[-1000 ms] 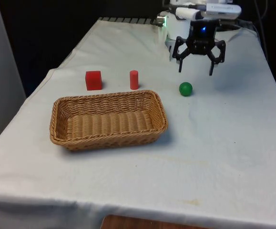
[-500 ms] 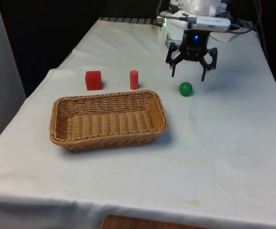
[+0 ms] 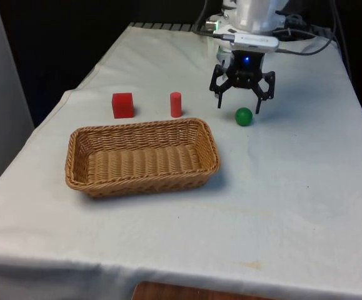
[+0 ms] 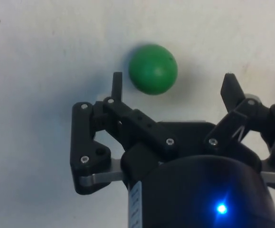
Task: Pick up the object to the left of the cylinder and place it into the basket.
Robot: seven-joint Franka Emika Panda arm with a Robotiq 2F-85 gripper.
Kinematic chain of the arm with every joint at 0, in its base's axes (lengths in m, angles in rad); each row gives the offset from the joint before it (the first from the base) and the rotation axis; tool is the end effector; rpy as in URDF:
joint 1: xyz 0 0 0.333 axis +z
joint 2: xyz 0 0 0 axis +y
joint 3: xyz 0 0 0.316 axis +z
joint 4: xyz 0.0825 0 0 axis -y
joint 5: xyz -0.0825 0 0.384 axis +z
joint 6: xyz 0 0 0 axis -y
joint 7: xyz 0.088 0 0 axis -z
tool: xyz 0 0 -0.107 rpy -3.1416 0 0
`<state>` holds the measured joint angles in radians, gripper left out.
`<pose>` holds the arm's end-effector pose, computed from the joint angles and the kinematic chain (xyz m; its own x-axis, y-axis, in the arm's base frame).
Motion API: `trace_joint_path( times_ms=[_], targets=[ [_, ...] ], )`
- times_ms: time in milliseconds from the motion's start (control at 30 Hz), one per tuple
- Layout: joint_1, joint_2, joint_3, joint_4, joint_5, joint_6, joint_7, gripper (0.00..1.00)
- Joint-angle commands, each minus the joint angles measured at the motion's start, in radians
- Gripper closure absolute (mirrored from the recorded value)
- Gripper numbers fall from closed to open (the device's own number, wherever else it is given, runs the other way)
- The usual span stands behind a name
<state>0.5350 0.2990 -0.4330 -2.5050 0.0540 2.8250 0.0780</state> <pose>0.4704 0.0348 0.1843 0.9982 -0.0039 0.0606 -0.0099 -0.9949 0.0999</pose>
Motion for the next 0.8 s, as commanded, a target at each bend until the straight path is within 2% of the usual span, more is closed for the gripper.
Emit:
trace_joint_path(
  times_ms=[0, 300, 533, 567, 600, 767],
  targets=[
    [-0.015, -0.014, 0.019, -0.011, 0.029, 0.014, -0.026, 0.0],
    [-0.002, 0.0, 0.001, -0.001, 0.021, 0.007, -0.022, 0.0],
    [-0.014, 0.02, 0.026, 0.0, 0.045, 0.03, -0.031, 0.0],
    [-0.002, 0.022, 0.006, 0.002, 0.022, 0.015, -0.019, 0.0],
    [-0.016, 0.024, 0.029, 0.0, 0.047, 0.034, -0.032, 0.0],
    [-0.015, 0.039, 0.028, 0.003, 0.05, 0.053, -0.033, 0.0]
  ],
)
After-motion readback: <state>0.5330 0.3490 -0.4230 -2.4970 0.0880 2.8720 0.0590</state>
